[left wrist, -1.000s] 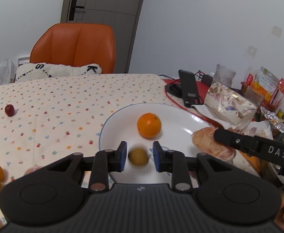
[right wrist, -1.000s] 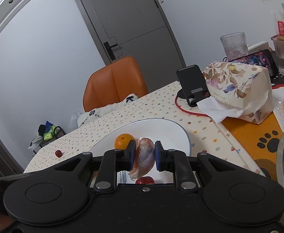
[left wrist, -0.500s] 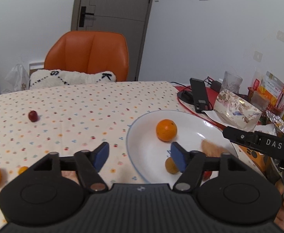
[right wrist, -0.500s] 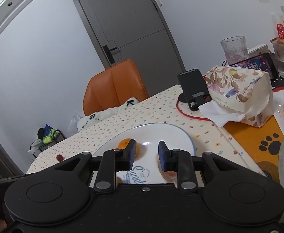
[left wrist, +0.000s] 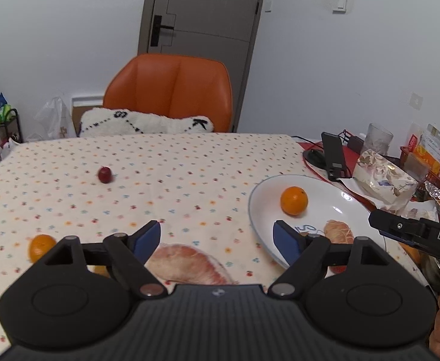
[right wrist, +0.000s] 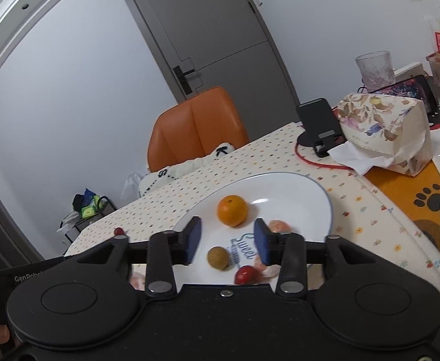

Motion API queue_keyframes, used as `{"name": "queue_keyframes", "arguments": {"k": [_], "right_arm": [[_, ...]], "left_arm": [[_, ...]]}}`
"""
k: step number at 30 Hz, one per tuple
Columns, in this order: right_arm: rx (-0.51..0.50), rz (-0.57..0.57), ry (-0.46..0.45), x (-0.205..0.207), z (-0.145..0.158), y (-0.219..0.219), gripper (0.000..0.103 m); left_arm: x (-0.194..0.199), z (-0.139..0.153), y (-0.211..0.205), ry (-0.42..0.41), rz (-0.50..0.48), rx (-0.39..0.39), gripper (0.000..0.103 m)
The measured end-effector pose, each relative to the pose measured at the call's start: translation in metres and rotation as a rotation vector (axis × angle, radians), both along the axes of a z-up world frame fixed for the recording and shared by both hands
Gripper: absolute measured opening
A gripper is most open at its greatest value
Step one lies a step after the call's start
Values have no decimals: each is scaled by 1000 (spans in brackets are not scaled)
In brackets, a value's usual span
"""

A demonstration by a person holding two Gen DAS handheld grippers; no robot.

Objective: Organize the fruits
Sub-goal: 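Carry the kiwi and pomelo segment over the plate and open both tools, then move both tools back toward the remaining fruit, left tool nearing a small orange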

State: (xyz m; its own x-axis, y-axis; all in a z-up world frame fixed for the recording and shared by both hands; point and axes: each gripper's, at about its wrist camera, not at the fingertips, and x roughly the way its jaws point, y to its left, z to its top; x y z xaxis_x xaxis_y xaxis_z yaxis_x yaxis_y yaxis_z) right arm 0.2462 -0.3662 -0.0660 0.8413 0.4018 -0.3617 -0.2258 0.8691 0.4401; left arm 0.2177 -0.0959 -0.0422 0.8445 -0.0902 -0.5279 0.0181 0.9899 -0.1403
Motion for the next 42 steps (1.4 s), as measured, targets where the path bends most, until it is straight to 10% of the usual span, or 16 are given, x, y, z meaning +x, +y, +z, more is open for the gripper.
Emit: {"name": "queue_keyframes", "arguments": {"k": [26, 42], "right_arm": [[-55, 154, -78, -32, 19, 59, 94], [-103, 246, -53, -42, 12, 107, 97]], "left_arm": [[-61, 14, 72, -42, 169, -16, 85], [-85, -12, 109, 6, 192, -57, 82]]}}
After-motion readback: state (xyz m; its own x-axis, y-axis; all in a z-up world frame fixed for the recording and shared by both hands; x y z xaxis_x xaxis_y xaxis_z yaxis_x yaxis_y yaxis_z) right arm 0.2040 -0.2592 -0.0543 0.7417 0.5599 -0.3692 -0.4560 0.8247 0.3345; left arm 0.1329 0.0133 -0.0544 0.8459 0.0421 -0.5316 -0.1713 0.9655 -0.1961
